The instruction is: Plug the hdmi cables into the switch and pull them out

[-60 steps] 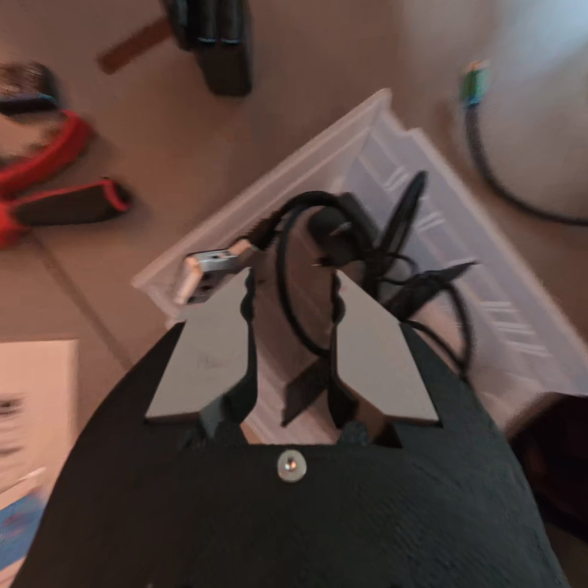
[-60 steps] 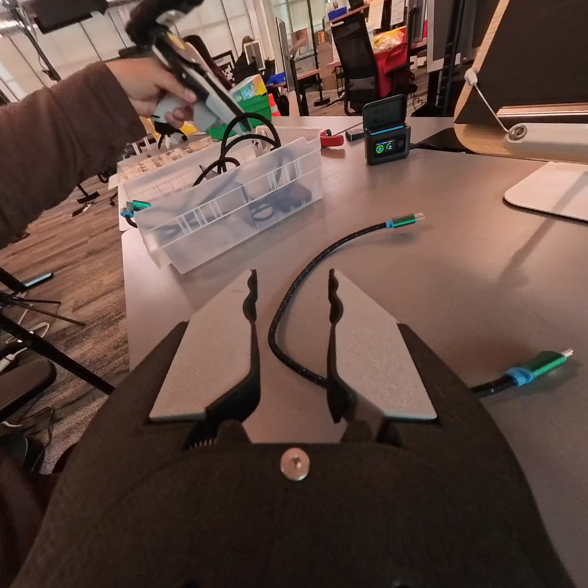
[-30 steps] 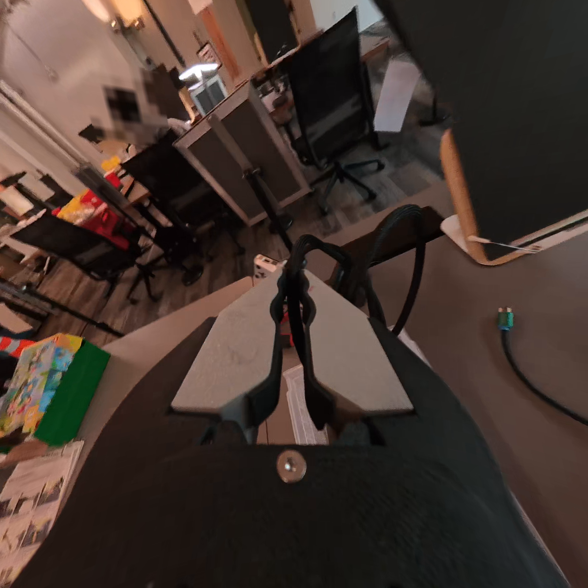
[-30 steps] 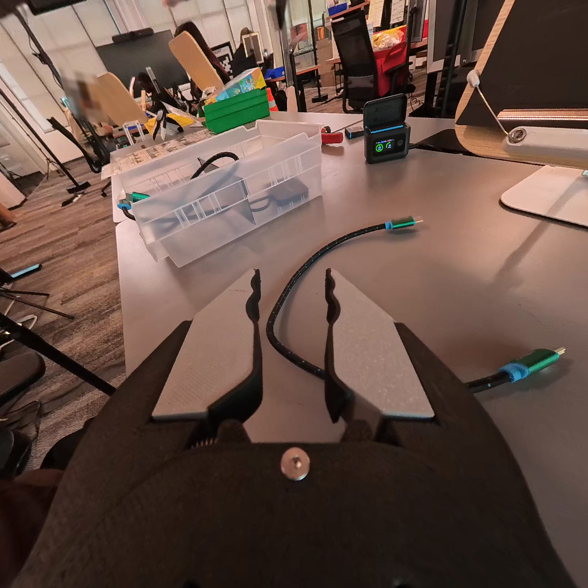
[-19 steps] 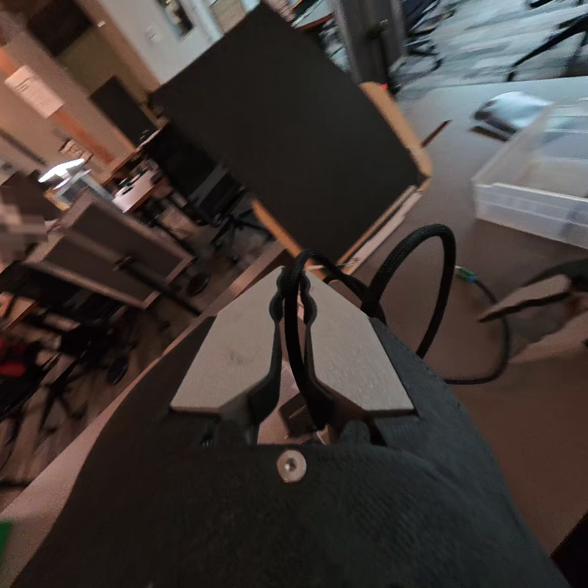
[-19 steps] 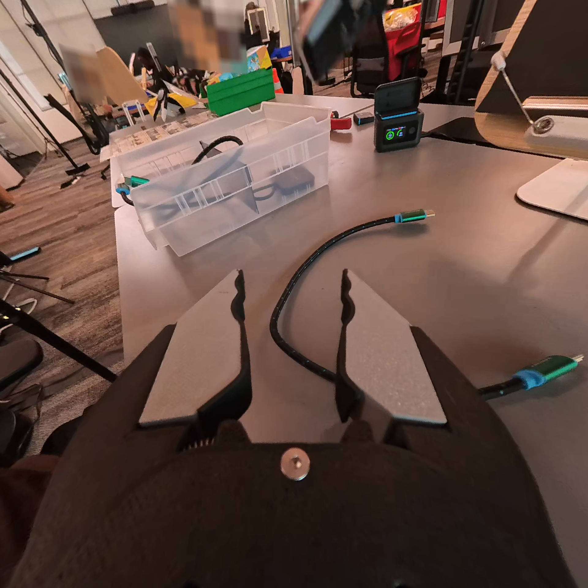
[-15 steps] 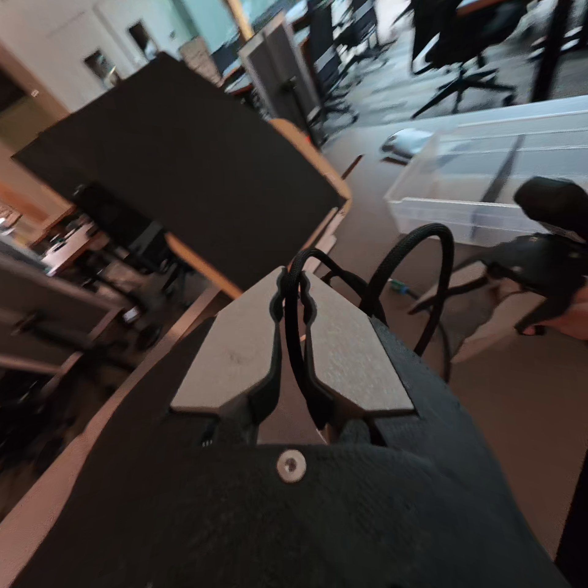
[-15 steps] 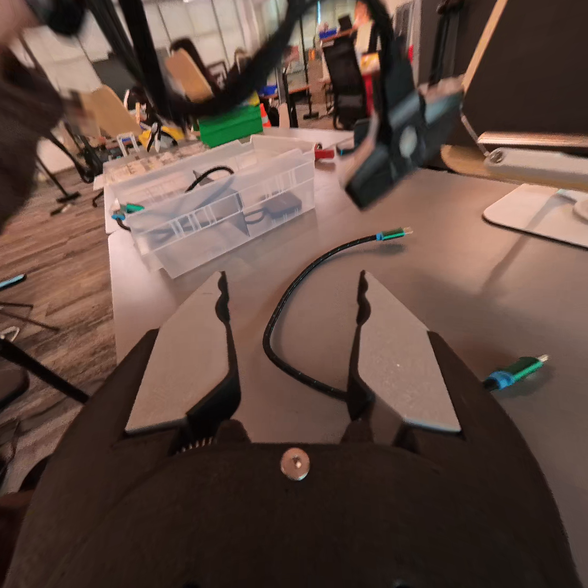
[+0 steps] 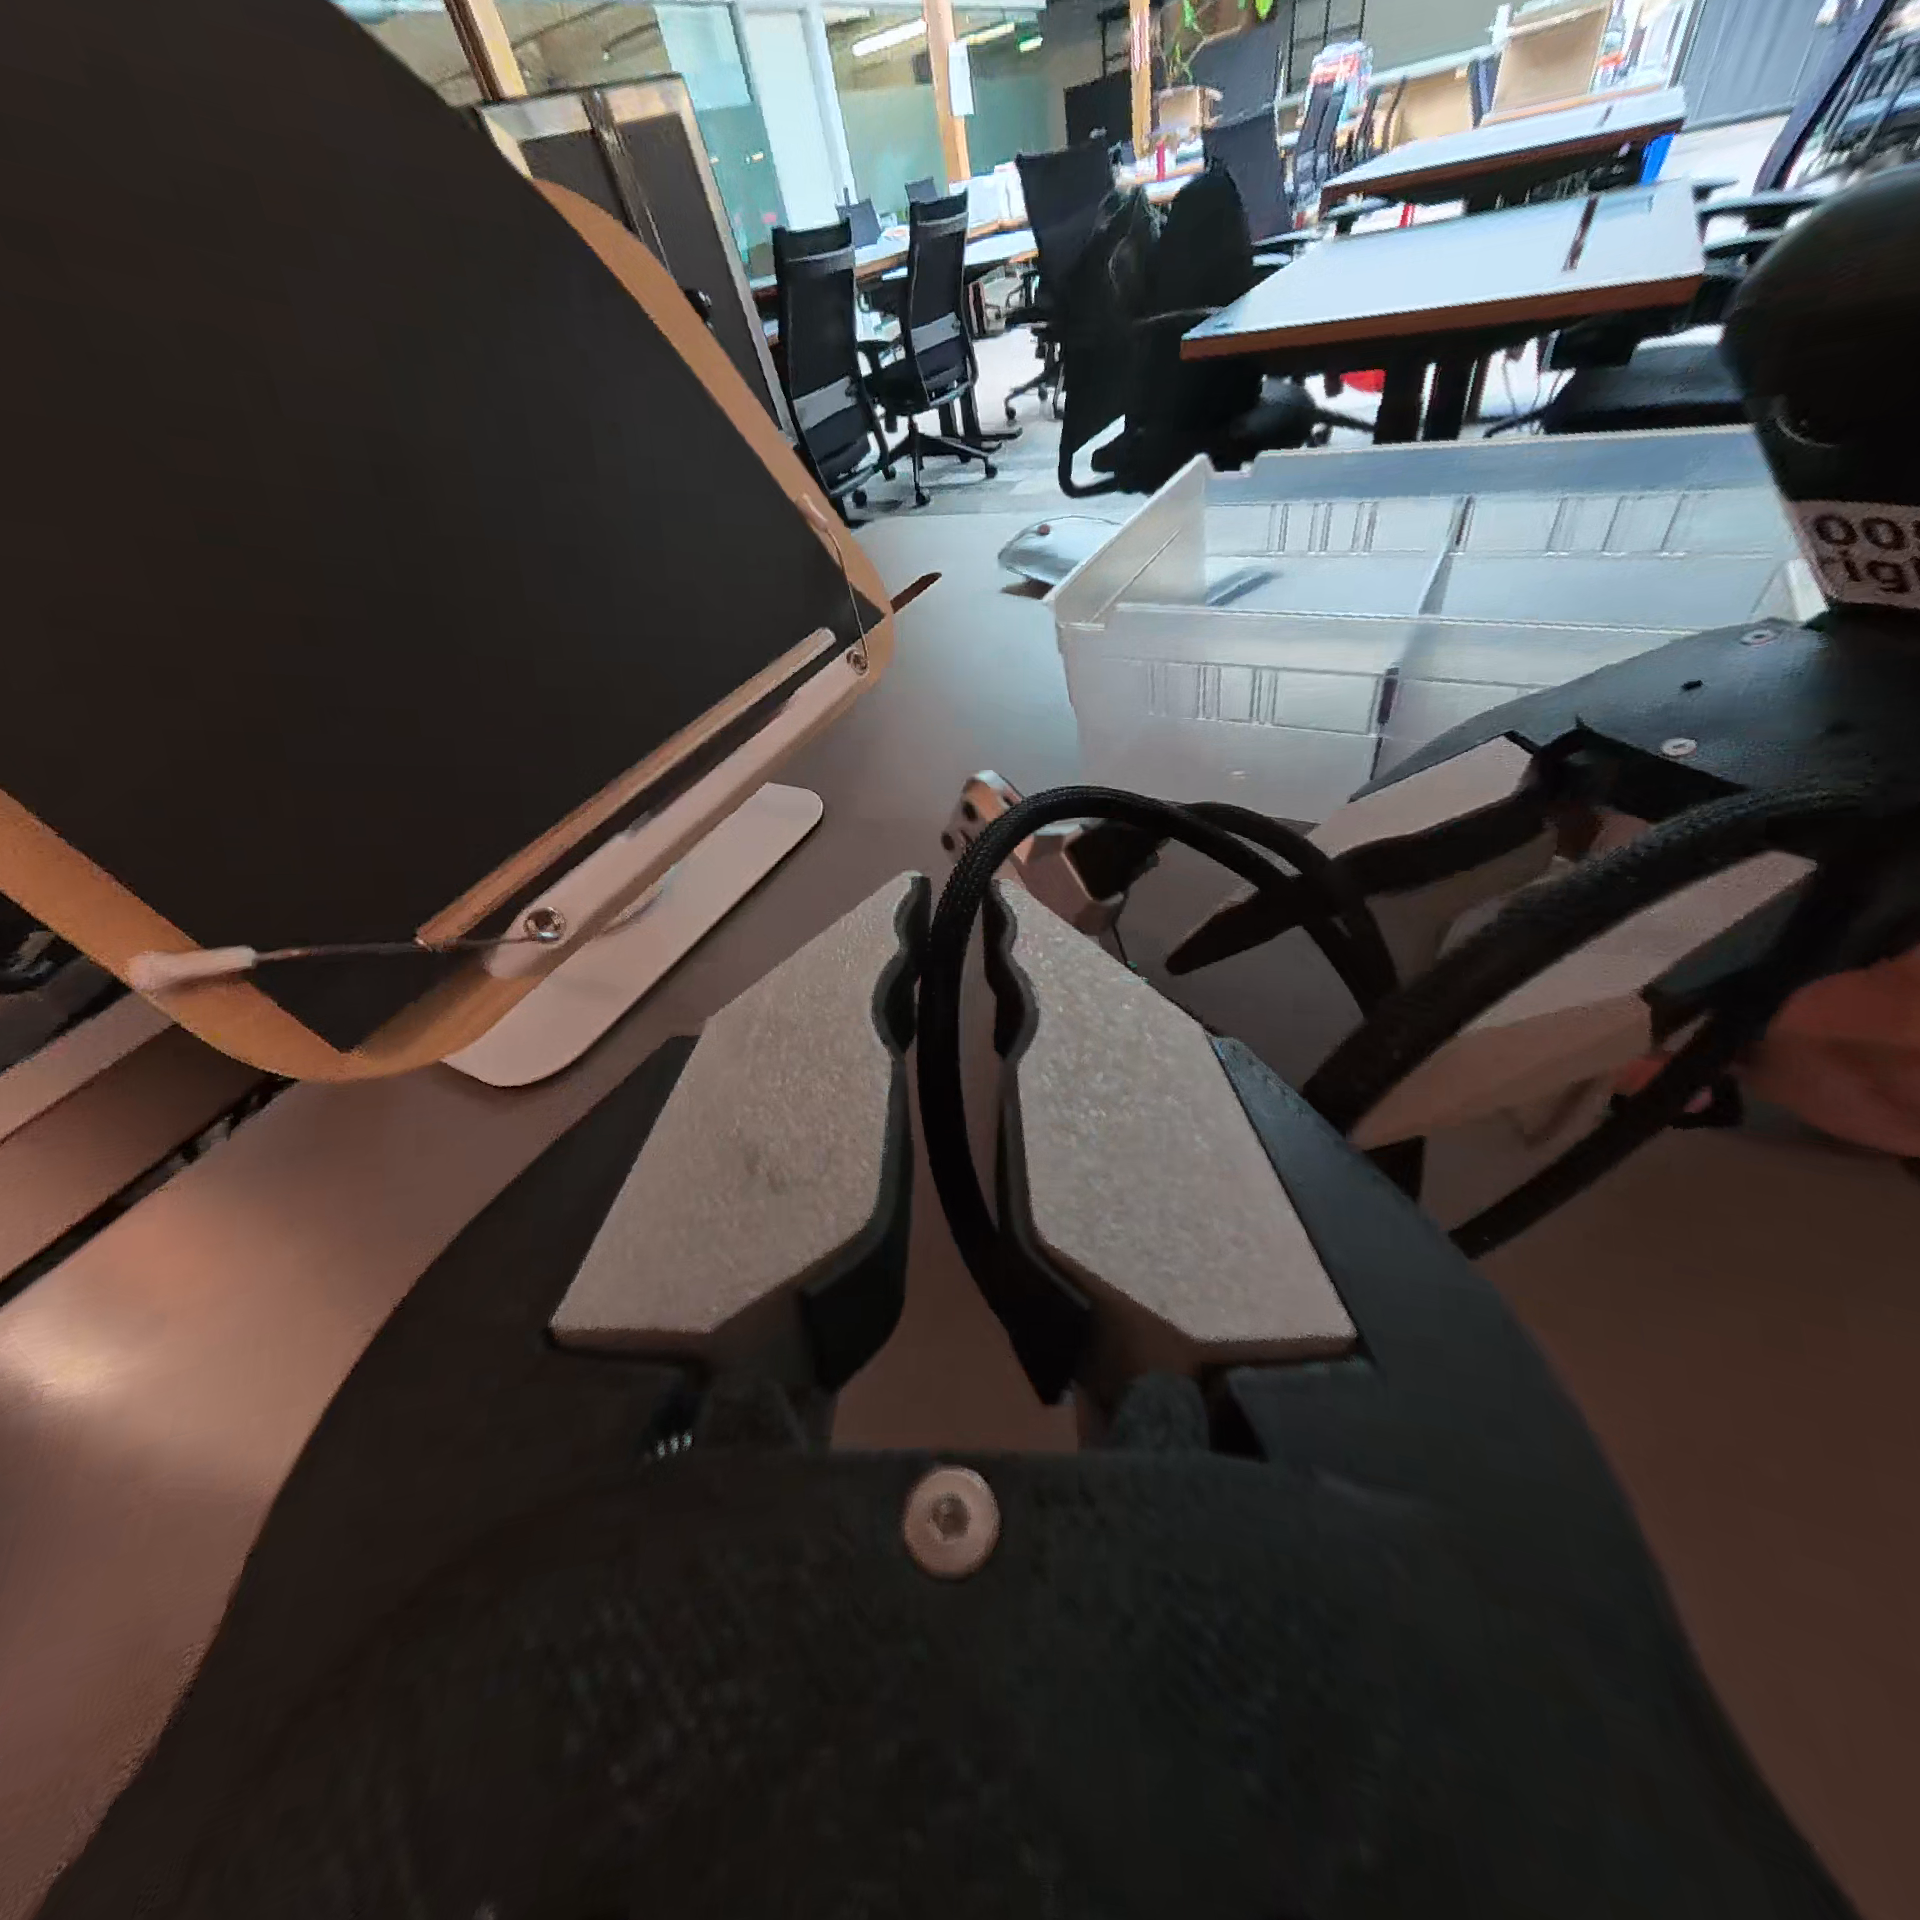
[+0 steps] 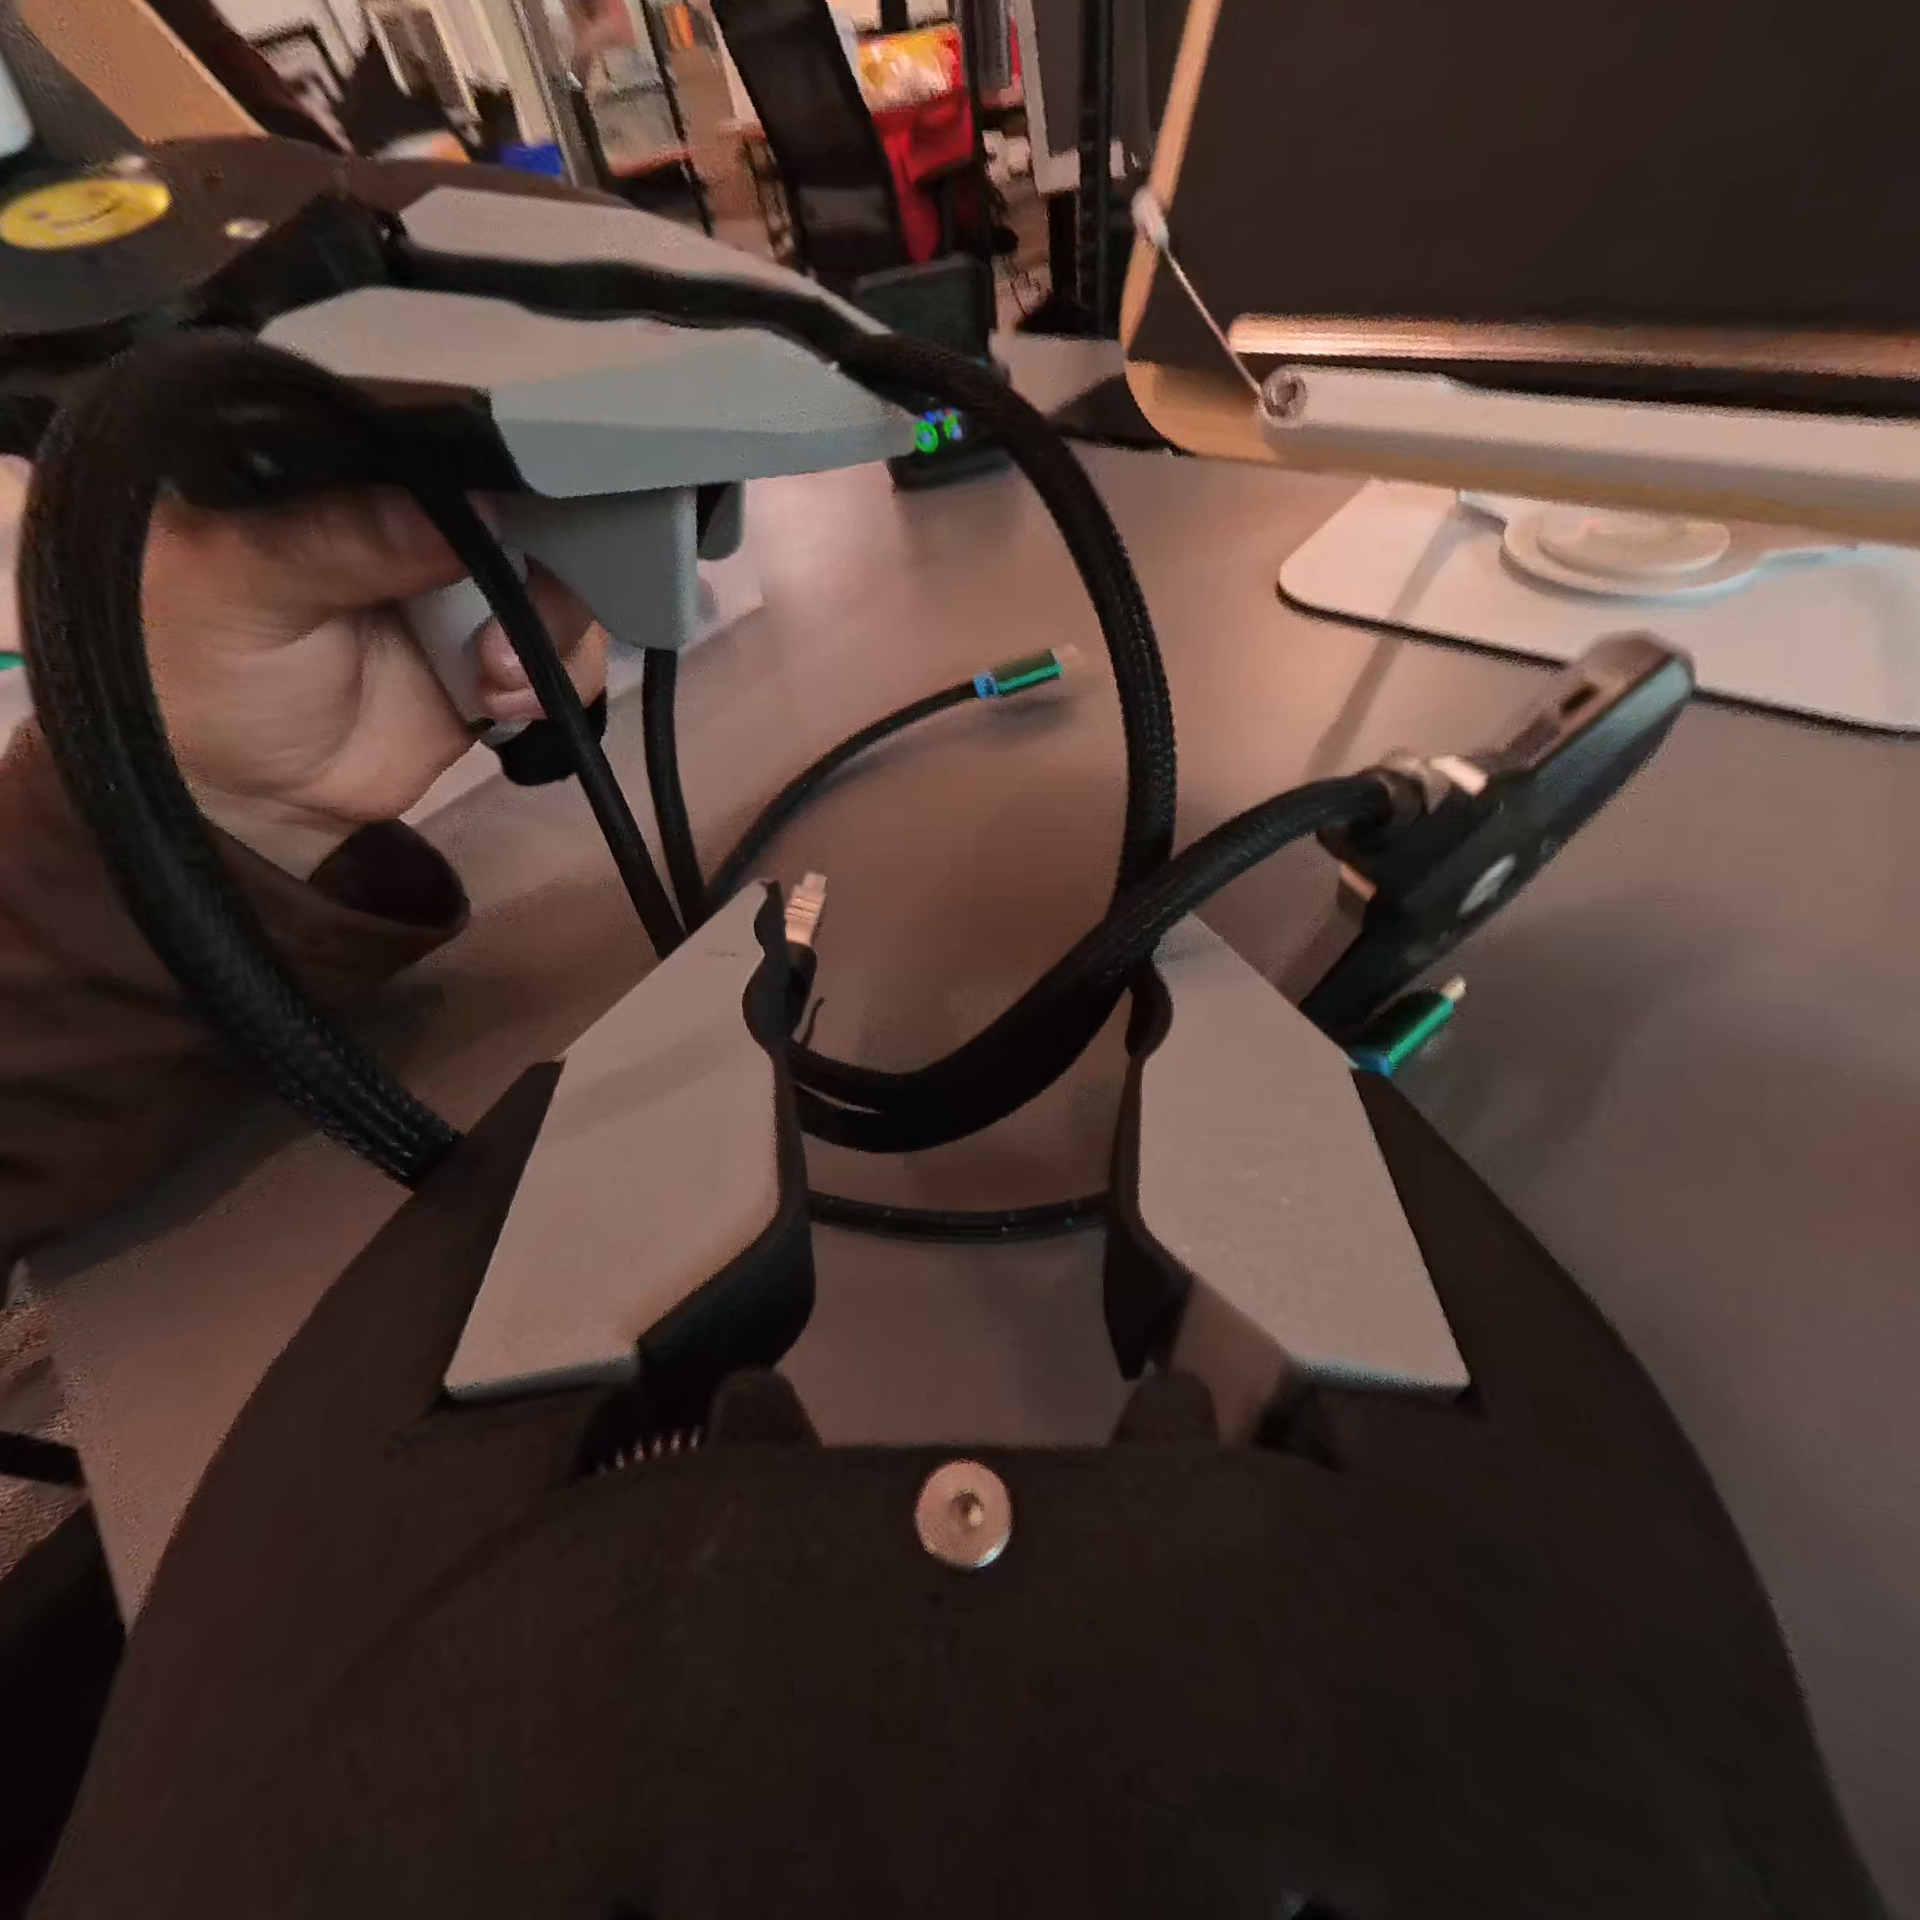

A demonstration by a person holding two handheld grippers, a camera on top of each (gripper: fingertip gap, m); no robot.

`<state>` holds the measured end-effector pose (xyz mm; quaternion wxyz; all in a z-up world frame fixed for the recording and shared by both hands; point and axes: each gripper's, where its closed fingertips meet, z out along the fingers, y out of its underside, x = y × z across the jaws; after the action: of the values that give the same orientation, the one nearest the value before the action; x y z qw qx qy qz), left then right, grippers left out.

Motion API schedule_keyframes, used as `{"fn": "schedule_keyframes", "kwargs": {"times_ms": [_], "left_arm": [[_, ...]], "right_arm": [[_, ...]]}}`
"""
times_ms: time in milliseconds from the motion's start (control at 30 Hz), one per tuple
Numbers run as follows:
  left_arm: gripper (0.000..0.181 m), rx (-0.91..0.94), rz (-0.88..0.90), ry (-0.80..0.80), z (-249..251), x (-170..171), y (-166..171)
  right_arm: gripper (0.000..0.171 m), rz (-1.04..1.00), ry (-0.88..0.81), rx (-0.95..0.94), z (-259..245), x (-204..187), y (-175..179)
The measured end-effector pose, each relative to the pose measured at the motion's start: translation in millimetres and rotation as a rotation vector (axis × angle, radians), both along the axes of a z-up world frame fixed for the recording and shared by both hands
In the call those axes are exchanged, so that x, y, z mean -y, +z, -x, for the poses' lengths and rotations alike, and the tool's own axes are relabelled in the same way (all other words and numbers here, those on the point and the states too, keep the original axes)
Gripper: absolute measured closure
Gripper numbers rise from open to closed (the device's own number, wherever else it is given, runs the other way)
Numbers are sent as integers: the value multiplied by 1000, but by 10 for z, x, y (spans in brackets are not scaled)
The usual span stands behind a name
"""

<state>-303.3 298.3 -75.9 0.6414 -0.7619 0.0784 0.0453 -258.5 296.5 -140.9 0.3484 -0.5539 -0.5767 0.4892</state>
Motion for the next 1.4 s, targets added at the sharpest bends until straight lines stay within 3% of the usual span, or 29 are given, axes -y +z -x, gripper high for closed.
{"fn": "schedule_keyframes", "kwargs": {"times_ms": [233,433,733,933,1267,1400], "left_arm": [[174,-43,72,1,157,33,-395],[174,13,61,66,368,90,-380],[177,327,282,435,1196,419,-921],[166,298,299,516,1299,495,-928],[170,312,244,433,1153,376,-882],[176,296,243,299,925,281,-853]], "right_arm": [[110,5,-13,37,12,-36,-76],[109,22,-35,2,-12,-67,-25],[110,61,-18,27,4,-48,-74],[110,64,12,32,-10,16,-86],[108,58,54,28,-24,99,-75],[107,63,62,4,-33,103,-32]]}}
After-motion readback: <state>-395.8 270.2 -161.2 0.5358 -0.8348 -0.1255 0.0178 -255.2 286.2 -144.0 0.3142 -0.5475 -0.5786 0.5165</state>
